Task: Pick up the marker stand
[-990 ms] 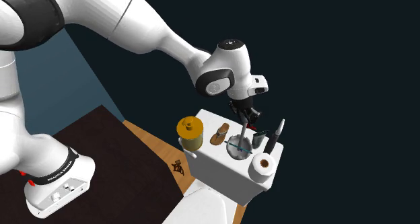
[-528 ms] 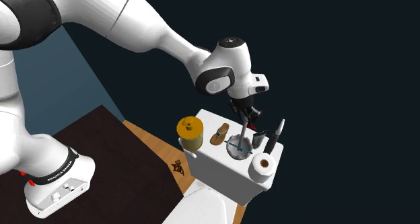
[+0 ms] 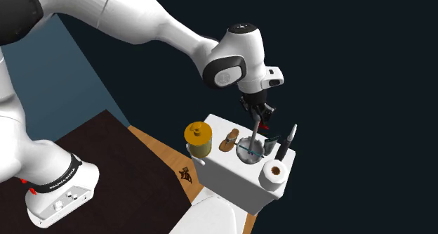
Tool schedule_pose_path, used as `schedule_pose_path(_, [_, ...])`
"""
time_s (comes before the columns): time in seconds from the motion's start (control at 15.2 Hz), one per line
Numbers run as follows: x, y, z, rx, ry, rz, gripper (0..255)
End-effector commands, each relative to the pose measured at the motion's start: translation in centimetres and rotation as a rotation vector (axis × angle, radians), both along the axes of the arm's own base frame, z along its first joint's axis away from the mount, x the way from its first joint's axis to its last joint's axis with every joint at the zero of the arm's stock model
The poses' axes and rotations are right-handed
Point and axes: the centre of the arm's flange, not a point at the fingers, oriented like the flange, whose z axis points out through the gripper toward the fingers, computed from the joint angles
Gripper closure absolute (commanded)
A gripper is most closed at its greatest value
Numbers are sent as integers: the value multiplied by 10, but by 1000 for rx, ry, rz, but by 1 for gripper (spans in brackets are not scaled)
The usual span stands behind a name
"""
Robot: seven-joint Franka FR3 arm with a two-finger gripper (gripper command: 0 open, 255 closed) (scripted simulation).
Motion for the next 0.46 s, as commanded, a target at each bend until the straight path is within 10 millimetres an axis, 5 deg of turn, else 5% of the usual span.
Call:
schedule_pose_path(0.0, [-1, -1, 11, 0, -1, 0, 255])
schedule_pose_path(0.4, [-1, -1, 33, 0, -1, 0, 255])
